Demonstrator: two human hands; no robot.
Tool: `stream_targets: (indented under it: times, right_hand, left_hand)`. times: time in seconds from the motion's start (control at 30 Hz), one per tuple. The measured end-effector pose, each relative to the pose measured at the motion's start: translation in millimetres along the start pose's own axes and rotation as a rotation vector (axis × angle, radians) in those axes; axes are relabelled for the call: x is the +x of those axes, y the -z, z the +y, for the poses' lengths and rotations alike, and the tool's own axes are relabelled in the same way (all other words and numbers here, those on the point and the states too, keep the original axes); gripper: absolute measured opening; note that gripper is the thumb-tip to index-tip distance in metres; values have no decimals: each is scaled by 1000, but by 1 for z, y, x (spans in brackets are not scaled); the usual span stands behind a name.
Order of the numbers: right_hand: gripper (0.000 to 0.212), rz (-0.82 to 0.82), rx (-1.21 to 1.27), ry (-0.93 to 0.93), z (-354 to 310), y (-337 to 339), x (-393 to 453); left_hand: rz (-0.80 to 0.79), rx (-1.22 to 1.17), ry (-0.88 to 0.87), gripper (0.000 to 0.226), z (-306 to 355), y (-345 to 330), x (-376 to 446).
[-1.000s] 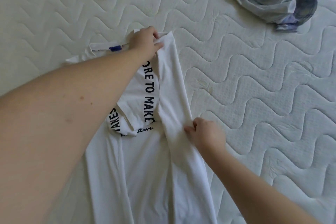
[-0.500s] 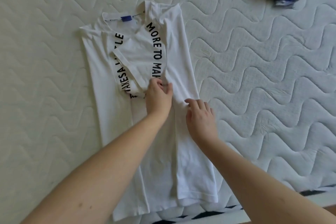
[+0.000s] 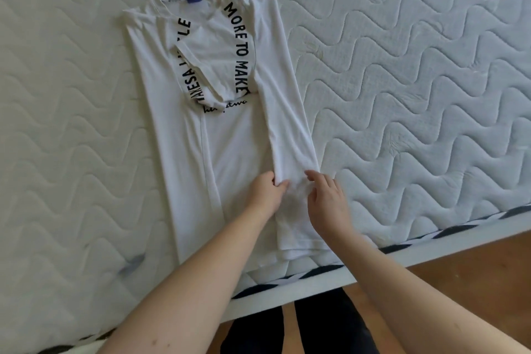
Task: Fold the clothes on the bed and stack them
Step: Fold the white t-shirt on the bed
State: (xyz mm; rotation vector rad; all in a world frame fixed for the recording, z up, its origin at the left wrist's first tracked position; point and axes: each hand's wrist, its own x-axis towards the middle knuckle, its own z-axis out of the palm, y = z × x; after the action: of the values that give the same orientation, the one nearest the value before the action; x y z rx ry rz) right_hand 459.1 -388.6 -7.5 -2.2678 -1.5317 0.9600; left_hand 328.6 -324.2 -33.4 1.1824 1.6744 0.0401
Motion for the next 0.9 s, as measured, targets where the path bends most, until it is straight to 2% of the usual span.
stream_targets:
  times: [0.2, 0.27, 0.33, 0.43, 0.5, 0.57, 0.63, 0.73, 0.9]
  right_hand:
    - [75, -147, -28, -105, 28, -8, -57]
    - [79, -182, -50, -115, 38, -12, -75]
    - [80, -194, -43, -120, 46, -19, -90]
    - [80, -179, -55, -93, 56, -29, -100]
    - [78, -127, -45, -87, 62, -34, -98]
    - [76, -59, -12, -100, 66, -37, -94]
    - [75, -1, 43, -128, 67, -37, -88]
    - [66, 109, 138, -214, 69, -31, -85]
    - [24, 121, 196, -298, 83, -20, -89]
  left_hand:
    - [-123, -110, 67, 9, -43, -23, -51]
    - [-196, -115, 89, 20, -53, -31, -65]
    - [-218, -126, 86, 22, -62, -38, -77]
    - [-206, -232, 84, 14, -69, -46, -87]
    - [-235, -427, 117, 5, -70, -49, -89]
    - [-257, -589, 155, 5, -71, -51, -91]
    - [-248, -638, 175, 6, -72, -54, -94]
    - [-198, -664, 193, 8, -76, -58, -97]
    - [-104, -607, 181, 10, -70, -72, -105]
